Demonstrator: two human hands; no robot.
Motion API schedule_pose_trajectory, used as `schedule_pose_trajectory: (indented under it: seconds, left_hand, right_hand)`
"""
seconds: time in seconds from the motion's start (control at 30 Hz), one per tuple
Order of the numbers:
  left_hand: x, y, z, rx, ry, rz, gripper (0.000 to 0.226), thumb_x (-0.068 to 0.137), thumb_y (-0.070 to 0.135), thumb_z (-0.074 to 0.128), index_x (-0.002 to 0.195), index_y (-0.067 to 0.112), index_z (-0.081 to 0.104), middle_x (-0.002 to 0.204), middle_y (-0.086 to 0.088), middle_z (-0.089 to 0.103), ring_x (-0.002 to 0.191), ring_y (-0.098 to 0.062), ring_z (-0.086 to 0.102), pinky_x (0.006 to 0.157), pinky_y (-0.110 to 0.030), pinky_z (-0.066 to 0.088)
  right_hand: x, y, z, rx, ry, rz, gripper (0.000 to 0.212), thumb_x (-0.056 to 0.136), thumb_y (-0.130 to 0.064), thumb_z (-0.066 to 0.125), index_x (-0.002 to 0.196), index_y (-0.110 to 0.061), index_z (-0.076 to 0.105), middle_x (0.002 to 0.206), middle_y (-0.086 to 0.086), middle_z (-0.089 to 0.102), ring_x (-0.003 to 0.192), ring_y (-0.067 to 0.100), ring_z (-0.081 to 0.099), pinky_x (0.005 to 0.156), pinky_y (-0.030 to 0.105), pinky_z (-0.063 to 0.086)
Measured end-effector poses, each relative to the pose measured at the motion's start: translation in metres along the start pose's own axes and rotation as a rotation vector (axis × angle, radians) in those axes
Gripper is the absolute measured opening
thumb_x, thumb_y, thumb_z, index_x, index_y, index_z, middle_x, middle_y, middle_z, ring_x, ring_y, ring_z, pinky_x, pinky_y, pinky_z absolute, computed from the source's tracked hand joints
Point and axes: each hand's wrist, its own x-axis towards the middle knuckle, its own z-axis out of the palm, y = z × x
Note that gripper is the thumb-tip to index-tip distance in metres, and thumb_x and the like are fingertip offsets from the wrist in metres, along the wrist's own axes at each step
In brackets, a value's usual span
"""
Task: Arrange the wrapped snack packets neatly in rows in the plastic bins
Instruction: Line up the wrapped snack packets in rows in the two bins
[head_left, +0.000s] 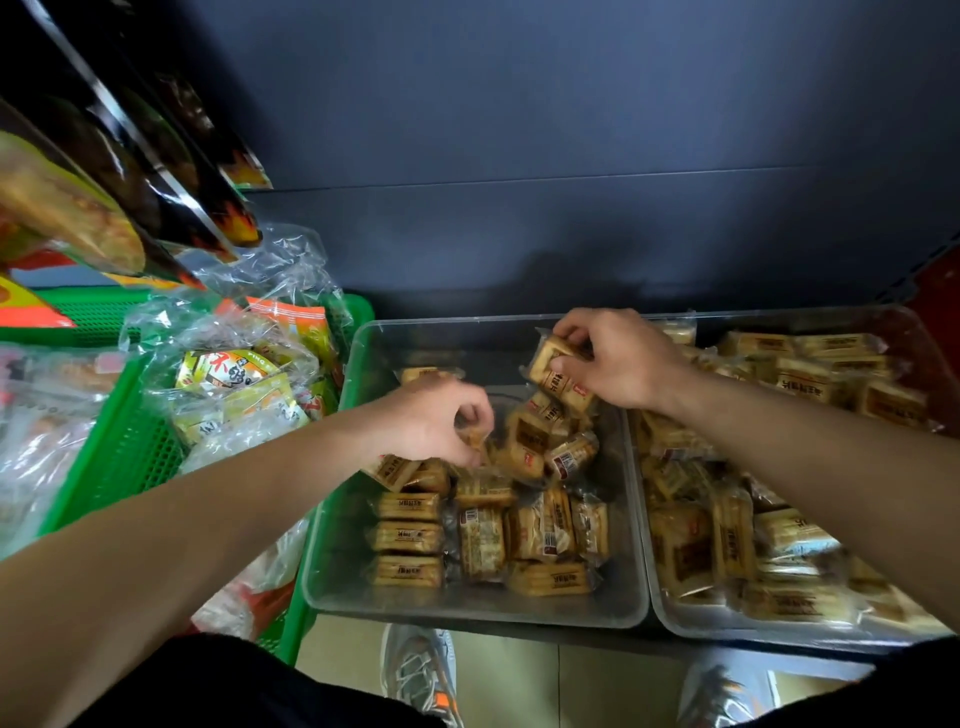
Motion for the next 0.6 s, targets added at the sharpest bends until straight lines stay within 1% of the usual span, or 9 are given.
schedule_pose_trajectory:
  seconds: [0.1, 0.13, 0.2, 0.27, 0.37, 0.4, 0.47, 0.53, 0.6]
  left_hand:
    - [-0.016, 0.002, 0.013, -0.072, -0.282, 0.007, 0.042, 0.082, 0.037, 0.082, 0.119, 0.037, 0.062, 0.114, 0.019, 0.065, 0.104, -0.004, 0.061, 0.093, -0.034, 0.051]
    - [-0.019, 0.0, 0.014, -0.085, -0.304, 0.007, 0.04, 0.084, 0.038, 0.081, 0.12, 0.034, 0.064, 0.112, 0.019, 0.067, 0.102, -0.002, 0.062, 0.094, -0.033, 0.052]
    - [-0.024, -0.006, 0.01, -0.093, -0.2, -0.002, 0.033, 0.087, 0.039, 0.077, 0.117, 0.033, 0.066, 0.109, 0.019, 0.068, 0.099, -0.002, 0.064, 0.093, -0.031, 0.052]
    - [-0.027, -0.015, 0.0, -0.064, 0.012, -0.035, 0.023, 0.091, 0.033, 0.074, 0.113, 0.032, 0.066, 0.109, 0.019, 0.067, 0.094, 0.001, 0.063, 0.092, -0.027, 0.051]
    - [-0.03, -0.029, -0.016, 0.02, 0.234, -0.052, 0.014, 0.095, 0.03, 0.068, 0.108, 0.033, 0.065, 0.107, 0.021, 0.065, 0.078, 0.011, 0.061, 0.078, -0.019, 0.05]
    - [-0.029, -0.035, -0.021, 0.065, 0.28, -0.06, 0.013, 0.094, 0.032, 0.069, 0.107, 0.034, 0.064, 0.109, 0.02, 0.066, 0.084, 0.008, 0.063, 0.079, -0.022, 0.05]
    - [-0.027, -0.048, -0.026, 0.18, 0.3, -0.106, 0.022, 0.092, 0.042, 0.07, 0.111, 0.035, 0.063, 0.118, 0.016, 0.065, 0.106, -0.009, 0.062, 0.089, -0.032, 0.049]
    - [-0.026, -0.06, -0.023, 0.321, 0.21, -0.164, 0.041, 0.088, 0.06, 0.067, 0.121, 0.036, 0.062, 0.125, 0.014, 0.063, 0.111, -0.014, 0.059, 0.093, -0.035, 0.045]
    - [-0.023, -0.067, -0.015, 0.443, 0.119, -0.178, 0.053, 0.084, 0.073, 0.061, 0.125, 0.039, 0.059, 0.127, 0.014, 0.064, 0.111, -0.015, 0.06, 0.1, -0.039, 0.039]
  right_hand:
    - [-0.001, -0.001, 0.002, 0.027, -0.017, -0.022, 0.033, 0.092, -0.04, 0.071, 0.123, -0.032, 0.063, 0.112, -0.014, 0.069, 0.105, 0.013, 0.064, 0.092, 0.046, 0.055]
    - [0.0, -0.002, 0.003, 0.045, -0.025, -0.032, 0.032, 0.091, -0.04, 0.072, 0.121, -0.033, 0.064, 0.11, -0.015, 0.068, 0.103, 0.012, 0.065, 0.092, 0.046, 0.055]
    - [0.001, -0.004, 0.002, 0.089, -0.044, -0.052, 0.03, 0.09, -0.035, 0.074, 0.117, -0.031, 0.065, 0.104, -0.017, 0.066, 0.099, 0.01, 0.065, 0.091, 0.044, 0.055]
    - [0.002, -0.006, 0.003, 0.13, -0.05, -0.059, 0.029, 0.088, -0.029, 0.077, 0.115, -0.03, 0.066, 0.101, -0.017, 0.065, 0.094, 0.008, 0.065, 0.088, 0.039, 0.056]
    - [0.006, -0.01, 0.007, 0.177, -0.076, -0.047, 0.034, 0.087, -0.018, 0.079, 0.118, -0.026, 0.067, 0.102, -0.014, 0.066, 0.093, 0.006, 0.065, 0.085, 0.032, 0.055]
    - [0.008, -0.011, 0.009, 0.191, -0.096, -0.034, 0.036, 0.087, -0.016, 0.079, 0.12, -0.024, 0.066, 0.103, -0.012, 0.067, 0.093, 0.006, 0.065, 0.084, 0.03, 0.055]
    - [0.012, -0.013, 0.013, 0.226, -0.137, -0.001, 0.036, 0.086, -0.014, 0.079, 0.119, -0.021, 0.067, 0.103, -0.008, 0.068, 0.094, 0.007, 0.066, 0.086, 0.032, 0.057]
    - [0.017, -0.017, 0.018, 0.243, -0.157, 0.017, 0.034, 0.086, -0.014, 0.079, 0.117, -0.02, 0.068, 0.101, -0.008, 0.068, 0.095, 0.009, 0.066, 0.088, 0.034, 0.057]
    - [0.022, -0.022, 0.025, 0.22, -0.143, 0.027, 0.032, 0.087, -0.014, 0.077, 0.118, -0.018, 0.067, 0.098, -0.01, 0.067, 0.094, 0.007, 0.064, 0.087, 0.03, 0.055]
